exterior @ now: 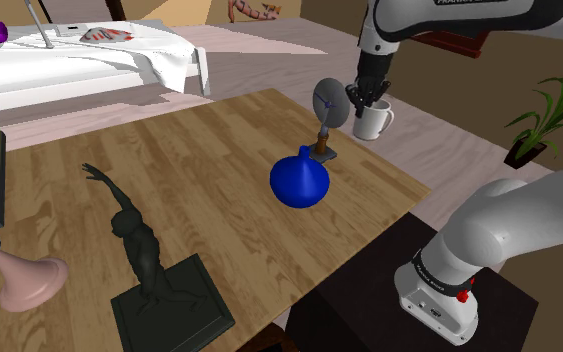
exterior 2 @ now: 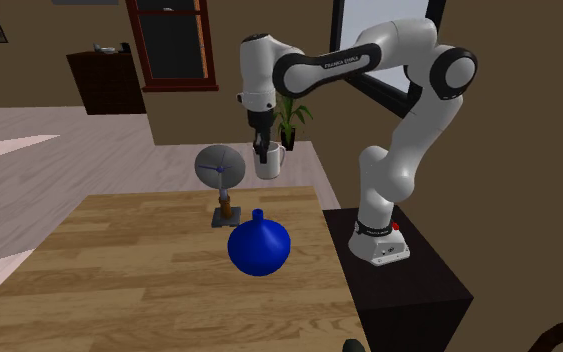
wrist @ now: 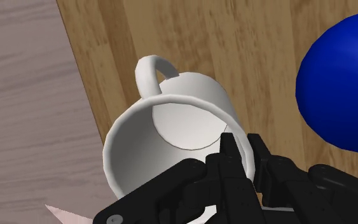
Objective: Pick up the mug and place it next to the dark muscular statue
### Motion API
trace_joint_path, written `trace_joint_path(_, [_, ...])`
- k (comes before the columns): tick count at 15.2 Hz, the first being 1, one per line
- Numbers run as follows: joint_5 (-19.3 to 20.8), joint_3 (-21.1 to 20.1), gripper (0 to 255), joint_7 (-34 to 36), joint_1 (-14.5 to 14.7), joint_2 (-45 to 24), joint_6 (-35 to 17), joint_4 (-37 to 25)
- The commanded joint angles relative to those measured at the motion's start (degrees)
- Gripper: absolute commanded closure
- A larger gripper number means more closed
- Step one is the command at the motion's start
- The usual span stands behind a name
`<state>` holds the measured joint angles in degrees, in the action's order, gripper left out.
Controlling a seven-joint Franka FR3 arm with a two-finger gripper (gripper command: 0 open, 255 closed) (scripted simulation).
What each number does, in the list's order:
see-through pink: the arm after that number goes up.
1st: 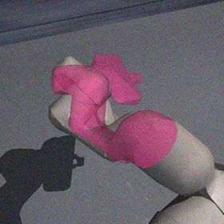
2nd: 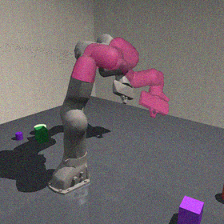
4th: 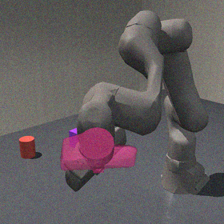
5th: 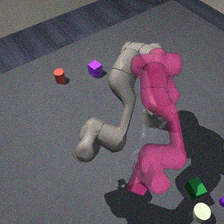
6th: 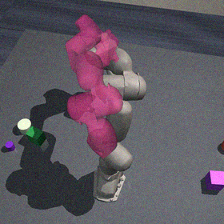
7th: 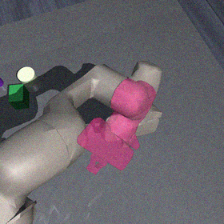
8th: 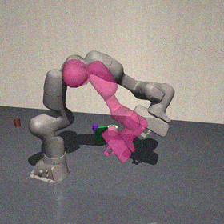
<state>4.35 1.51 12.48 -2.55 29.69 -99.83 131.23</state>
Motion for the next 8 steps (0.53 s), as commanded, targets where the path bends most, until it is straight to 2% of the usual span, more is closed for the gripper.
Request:
trace_joint_path(1, [-0.06, -0.08, 255, -0.03, 0.03, -0.11, 1.5, -1.59])
trace_joint_path(8, [-0.16, -0.18, 255, -0.33, 0.05, -0.65, 6.78, -7.42])
